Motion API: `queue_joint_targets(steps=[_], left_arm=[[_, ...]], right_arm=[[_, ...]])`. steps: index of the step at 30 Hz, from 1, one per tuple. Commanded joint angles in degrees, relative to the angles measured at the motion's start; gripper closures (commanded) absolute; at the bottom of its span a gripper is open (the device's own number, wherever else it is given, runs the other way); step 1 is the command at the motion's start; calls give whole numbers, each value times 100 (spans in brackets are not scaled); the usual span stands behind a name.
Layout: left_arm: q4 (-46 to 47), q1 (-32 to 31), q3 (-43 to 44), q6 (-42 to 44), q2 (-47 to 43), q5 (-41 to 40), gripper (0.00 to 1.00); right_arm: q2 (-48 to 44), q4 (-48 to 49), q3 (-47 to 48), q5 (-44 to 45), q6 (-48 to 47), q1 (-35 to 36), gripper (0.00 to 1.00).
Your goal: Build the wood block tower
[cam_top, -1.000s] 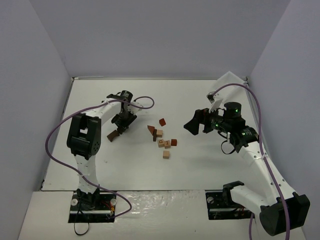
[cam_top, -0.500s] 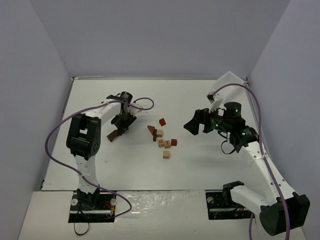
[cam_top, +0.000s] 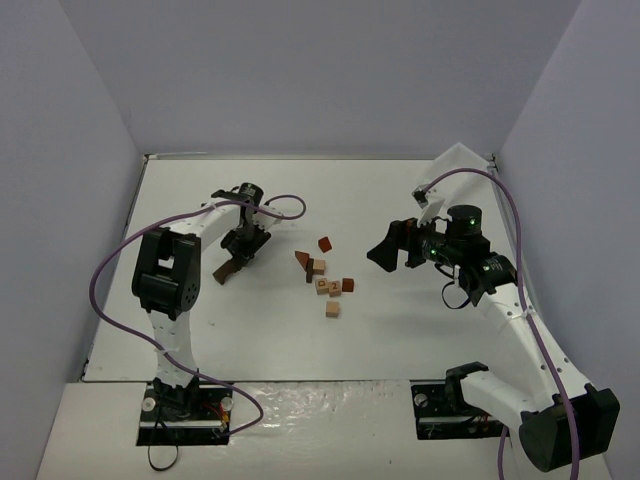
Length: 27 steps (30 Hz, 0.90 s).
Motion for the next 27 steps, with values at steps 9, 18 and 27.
queue_joint_targets(steps=[9,18,27], left_arm=[[1,64,72,-83,-380,-123,64],[6,108,73,-127,-404,-98,61],[1,108,-4,-235,-491,-51,60]], right_arm=[[-23,280,16,-197,-57,-23,3],[-14,280,25,-239,-65,-23,3],[-38,280,8,-230,-59,-23,3]])
